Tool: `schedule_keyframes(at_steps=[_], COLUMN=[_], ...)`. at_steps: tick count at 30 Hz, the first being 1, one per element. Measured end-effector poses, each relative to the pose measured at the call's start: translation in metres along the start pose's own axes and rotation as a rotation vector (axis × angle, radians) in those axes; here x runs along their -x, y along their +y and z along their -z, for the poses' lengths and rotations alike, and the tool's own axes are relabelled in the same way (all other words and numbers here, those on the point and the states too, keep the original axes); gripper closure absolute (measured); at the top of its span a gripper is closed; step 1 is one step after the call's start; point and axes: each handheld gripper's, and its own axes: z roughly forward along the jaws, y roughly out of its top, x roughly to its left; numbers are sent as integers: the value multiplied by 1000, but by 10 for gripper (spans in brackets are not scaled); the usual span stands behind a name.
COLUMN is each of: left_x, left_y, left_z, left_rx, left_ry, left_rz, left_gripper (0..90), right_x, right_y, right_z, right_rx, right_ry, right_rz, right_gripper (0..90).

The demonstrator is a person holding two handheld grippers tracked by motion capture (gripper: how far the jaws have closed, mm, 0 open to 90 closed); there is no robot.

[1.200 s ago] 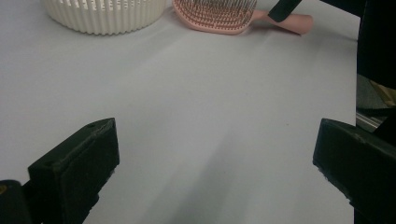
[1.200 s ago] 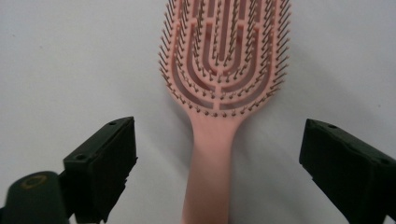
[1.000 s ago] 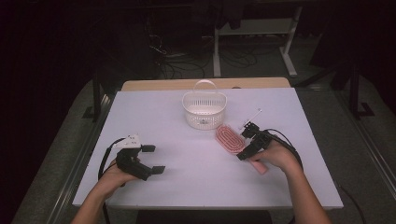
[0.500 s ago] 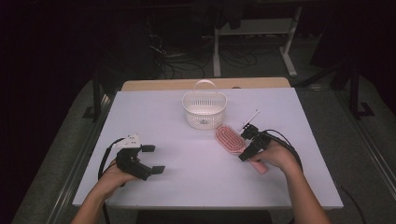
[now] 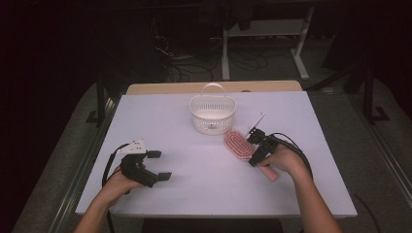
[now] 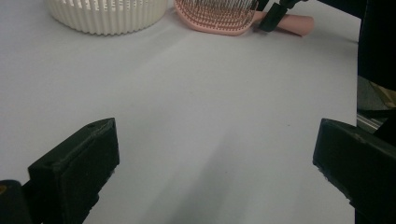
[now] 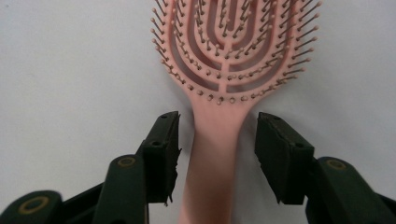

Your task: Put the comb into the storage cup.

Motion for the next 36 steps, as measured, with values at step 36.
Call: schedule_keyframes(at_steps=[36], left_x=[0], left_y=[0], left_z=[0], left_rx=[-5], left_ry=[3], left_rz=[-1], left_gripper=[6], right_x=[-5], right_y=[10], right_z=[-5], right_rx=[-70], right_ry=[-54], right_rz=[-6], right_gripper=[667])
